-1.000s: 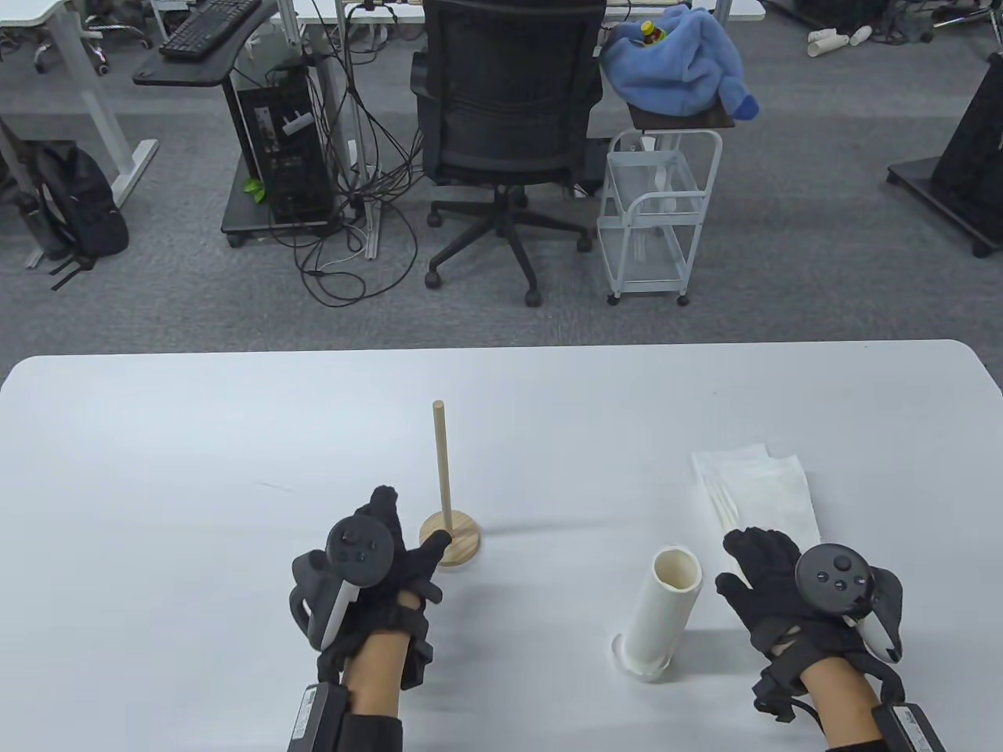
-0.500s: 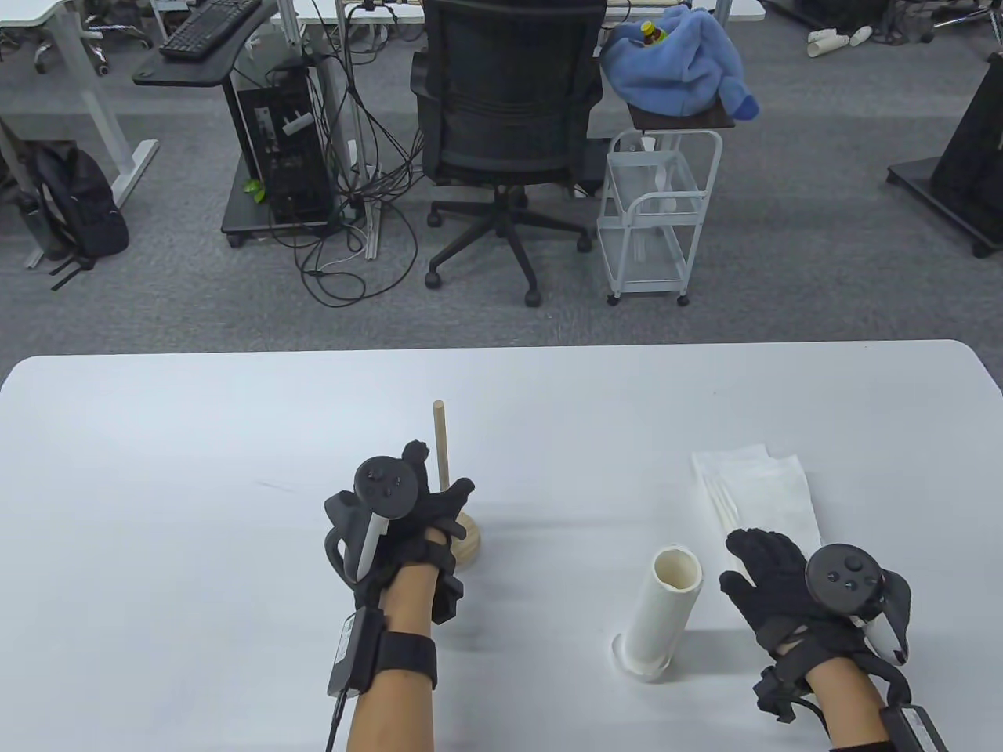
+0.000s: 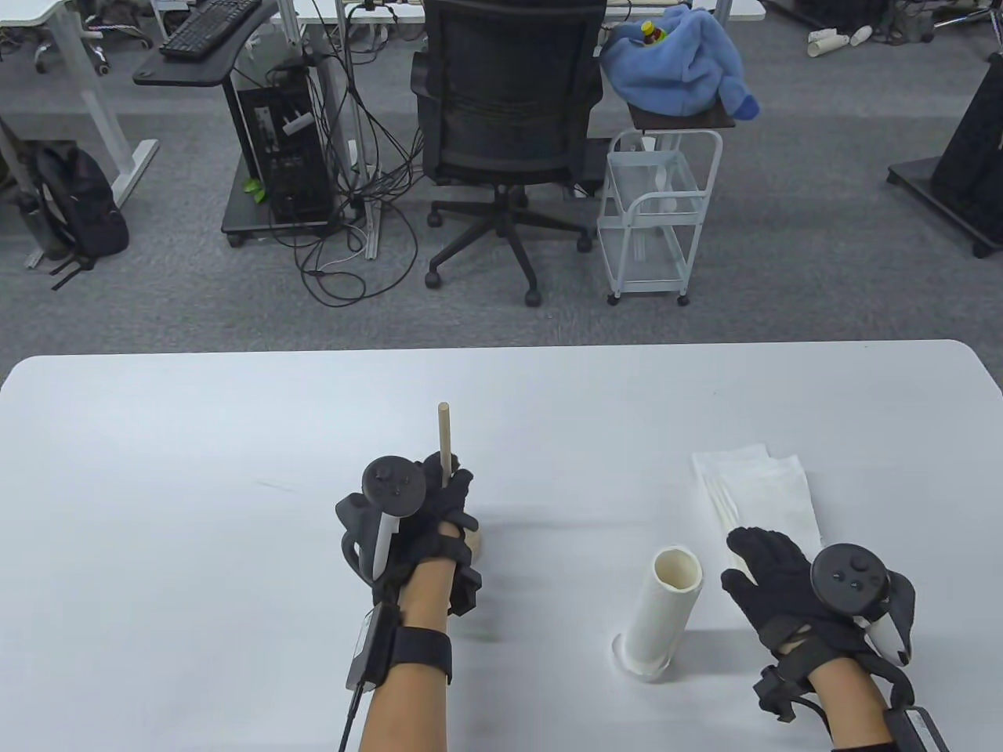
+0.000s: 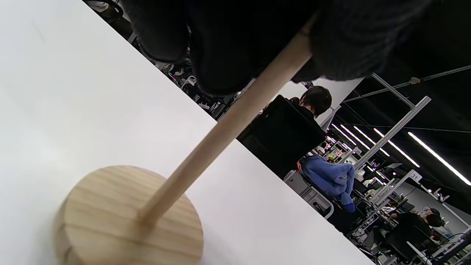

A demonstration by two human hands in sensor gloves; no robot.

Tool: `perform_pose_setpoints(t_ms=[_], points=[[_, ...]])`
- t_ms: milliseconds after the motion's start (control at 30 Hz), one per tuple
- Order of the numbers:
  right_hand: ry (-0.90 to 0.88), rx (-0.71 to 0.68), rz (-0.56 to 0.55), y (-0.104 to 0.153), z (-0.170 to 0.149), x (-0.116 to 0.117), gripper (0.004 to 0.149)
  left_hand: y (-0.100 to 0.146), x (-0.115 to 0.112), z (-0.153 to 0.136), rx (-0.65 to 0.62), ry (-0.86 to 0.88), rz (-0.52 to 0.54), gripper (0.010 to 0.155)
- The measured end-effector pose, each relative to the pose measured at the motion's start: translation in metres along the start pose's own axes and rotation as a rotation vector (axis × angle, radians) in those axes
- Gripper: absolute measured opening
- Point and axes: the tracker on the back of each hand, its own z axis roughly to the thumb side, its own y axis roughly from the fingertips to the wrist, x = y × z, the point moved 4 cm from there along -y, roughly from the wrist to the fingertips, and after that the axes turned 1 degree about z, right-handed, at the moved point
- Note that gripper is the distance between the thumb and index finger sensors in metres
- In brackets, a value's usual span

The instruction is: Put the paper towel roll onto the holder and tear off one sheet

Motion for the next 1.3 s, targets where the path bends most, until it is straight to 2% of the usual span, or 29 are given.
perform_pose_setpoints(t_ms=[267, 567, 933, 1033, 1167, 1300], points=[[-0.015, -0.009, -0.003, 0.0, 0.001, -0.001, 0.068, 0.015, -0.008, 0.032, -0.083, 0.014, -0.034, 0.044], [-0.03, 0.01, 0.009, 0.0, -0.003, -0.001, 0.068, 0.042, -0.041, 0.07, -0.149, 0.012, -0.091, 0.044], [-0.049, 0.008, 0.019, 0.0, -0.004, 0.0, 0.068, 0.051, -0.07, 0.077, -0.159, -0.01, -0.156, 0.045], [-0.043, 0.004, 0.026, -0.001, -0.003, 0.001, 0.068, 0.053, -0.071, 0.077, -0.166, 0.007, -0.176, 0.054], [-0.041, 0.0, 0.032, 0.0, -0.002, 0.002, 0.069, 0.058, -0.06, 0.075, -0.201, 0.055, -0.195, 0.081], [-0.027, 0.006, 0.023, 0.0, -0.002, 0.001, 0.071, 0.066, -0.038, 0.068, -0.234, 0.053, -0.185, 0.087]])
